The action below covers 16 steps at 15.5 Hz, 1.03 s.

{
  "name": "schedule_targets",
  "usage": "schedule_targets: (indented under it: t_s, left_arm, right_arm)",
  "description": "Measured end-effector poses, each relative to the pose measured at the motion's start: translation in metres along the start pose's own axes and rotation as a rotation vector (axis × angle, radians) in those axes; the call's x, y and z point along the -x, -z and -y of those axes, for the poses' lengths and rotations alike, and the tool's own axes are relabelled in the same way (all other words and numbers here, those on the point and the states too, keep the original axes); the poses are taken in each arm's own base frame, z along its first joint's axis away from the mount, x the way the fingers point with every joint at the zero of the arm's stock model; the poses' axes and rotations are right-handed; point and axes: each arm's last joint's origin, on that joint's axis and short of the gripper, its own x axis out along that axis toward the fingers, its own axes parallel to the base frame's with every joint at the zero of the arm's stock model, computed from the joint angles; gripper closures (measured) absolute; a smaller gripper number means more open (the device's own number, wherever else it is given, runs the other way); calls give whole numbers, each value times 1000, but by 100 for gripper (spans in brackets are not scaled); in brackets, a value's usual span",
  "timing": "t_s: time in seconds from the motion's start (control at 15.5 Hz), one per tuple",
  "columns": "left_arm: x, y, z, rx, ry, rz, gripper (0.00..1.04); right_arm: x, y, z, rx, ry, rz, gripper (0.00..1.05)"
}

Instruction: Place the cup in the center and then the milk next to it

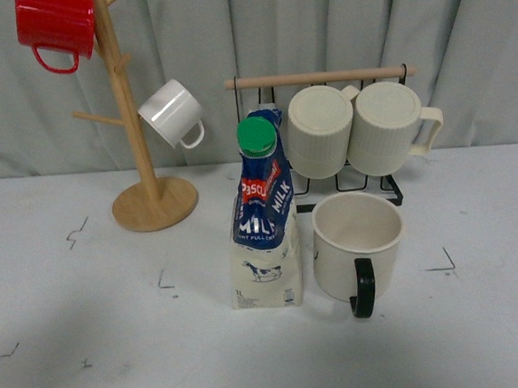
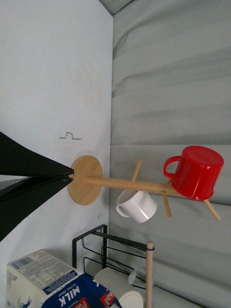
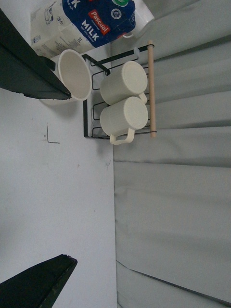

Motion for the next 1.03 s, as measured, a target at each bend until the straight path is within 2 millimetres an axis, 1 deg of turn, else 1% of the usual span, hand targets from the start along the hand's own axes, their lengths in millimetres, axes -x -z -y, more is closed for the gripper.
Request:
schedule_targets:
  t_s: [0.06, 0.13, 0.39, 1.03]
  left_arm:
    - [5, 6, -9, 0, 10, 24, 103]
    - [10, 13, -12, 1, -16, -20, 103]
    - [22, 6, -11, 0, 5, 14, 103]
    - [41, 4, -11, 0, 5, 25, 103]
  right_arm:
    - [0, 0, 0, 0, 0, 0, 6]
    - [0, 0, 0, 0, 0, 0, 6]
    - [0, 0, 0, 0, 0, 0, 6]
    - [0, 0, 0, 0, 0, 0, 6]
